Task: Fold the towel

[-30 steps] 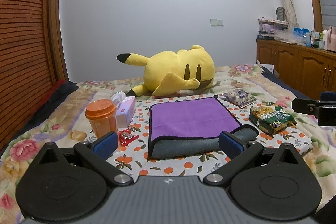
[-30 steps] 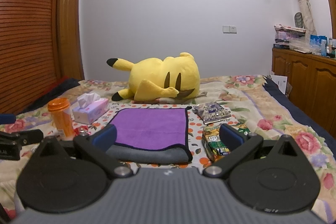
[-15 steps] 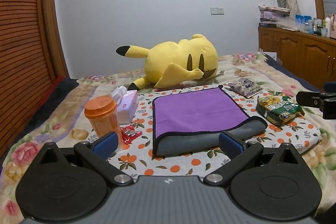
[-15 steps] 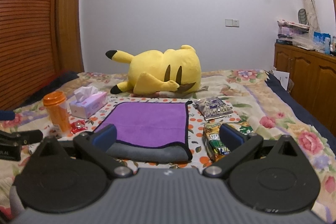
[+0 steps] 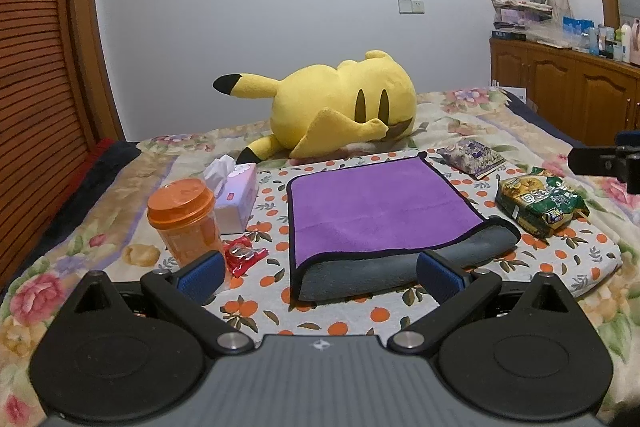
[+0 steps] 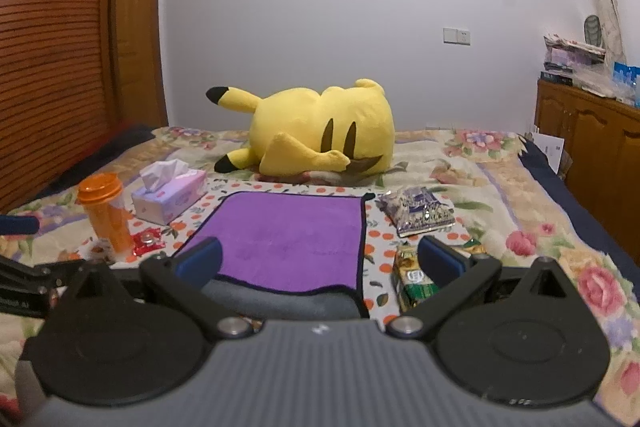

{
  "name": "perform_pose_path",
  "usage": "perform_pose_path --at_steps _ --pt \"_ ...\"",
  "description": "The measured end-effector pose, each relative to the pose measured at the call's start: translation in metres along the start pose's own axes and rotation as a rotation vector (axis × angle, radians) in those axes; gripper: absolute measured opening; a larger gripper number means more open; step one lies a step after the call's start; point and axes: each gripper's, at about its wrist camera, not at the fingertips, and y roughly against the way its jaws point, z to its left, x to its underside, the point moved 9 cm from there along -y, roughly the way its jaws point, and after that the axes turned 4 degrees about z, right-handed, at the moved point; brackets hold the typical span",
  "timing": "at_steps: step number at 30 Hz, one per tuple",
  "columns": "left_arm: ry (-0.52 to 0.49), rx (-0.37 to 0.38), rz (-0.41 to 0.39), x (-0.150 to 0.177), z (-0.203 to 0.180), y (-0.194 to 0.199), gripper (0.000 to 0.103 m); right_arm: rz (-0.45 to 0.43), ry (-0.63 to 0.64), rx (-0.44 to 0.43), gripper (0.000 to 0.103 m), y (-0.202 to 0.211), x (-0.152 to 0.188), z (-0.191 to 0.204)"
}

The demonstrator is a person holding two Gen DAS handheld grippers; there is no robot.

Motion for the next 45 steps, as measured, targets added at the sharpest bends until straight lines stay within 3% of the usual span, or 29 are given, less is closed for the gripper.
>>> perform_pose_path --at_steps 17,27,43,45 --pt "0.013 0.044 0.064 -0.004 0.009 -0.051 0.103 0.057 0.067 -0.036 0.103 -0.031 -0.015 0.013" --pt "0.028 0.086 0.146 0.001 0.018 -0.096 0.102 0.159 0.065 -0.035 0.103 -0.074 0.01 0.013" --pt "0.051 0.124 0.224 0.004 0.025 -0.144 0.074 0.239 0.059 -0.042 0.102 -0.123 0.037 -0.003" --pt "0.051 0.127 0.238 0.006 0.024 -0.149 0.07 0.251 0.06 -0.052 0.092 -0.128 0.039 -0.003"
